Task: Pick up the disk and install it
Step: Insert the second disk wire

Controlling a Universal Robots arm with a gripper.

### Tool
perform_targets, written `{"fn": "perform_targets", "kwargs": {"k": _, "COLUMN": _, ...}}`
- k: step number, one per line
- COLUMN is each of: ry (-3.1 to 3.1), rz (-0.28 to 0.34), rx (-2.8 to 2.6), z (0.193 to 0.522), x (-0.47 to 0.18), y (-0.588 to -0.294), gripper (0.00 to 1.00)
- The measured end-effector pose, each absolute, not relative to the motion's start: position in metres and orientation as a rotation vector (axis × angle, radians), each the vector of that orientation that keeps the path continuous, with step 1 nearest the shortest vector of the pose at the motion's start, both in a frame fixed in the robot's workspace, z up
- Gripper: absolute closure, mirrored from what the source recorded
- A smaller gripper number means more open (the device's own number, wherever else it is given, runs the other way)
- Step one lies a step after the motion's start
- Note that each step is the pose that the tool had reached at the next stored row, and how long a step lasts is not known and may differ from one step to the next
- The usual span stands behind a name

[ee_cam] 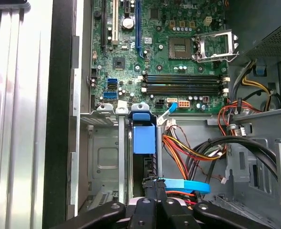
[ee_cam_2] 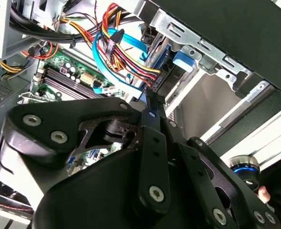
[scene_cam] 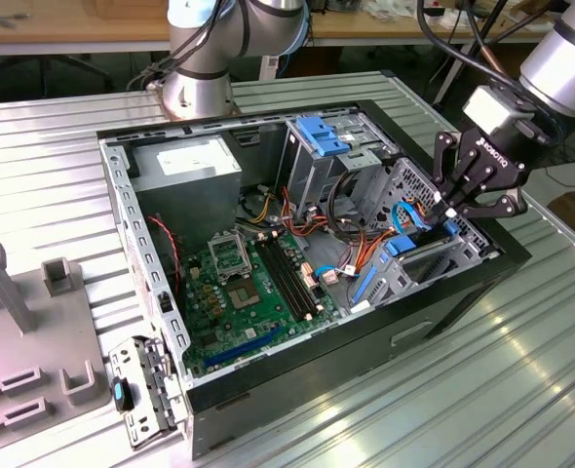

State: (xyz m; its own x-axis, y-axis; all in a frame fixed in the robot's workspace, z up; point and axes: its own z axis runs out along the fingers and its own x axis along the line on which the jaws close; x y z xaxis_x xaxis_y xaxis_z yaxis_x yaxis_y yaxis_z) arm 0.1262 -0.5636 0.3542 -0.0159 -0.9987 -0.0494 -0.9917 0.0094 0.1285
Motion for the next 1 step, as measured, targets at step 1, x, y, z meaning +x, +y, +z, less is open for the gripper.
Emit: {"fn": "perform_targets", "kwargs": {"k": 1, "ry": -2.192, "rz": -0.195, "rx": 2.164, "z": 0.3542, "x": 0.1262, "y": -0.5636, "gripper": 0.89}}
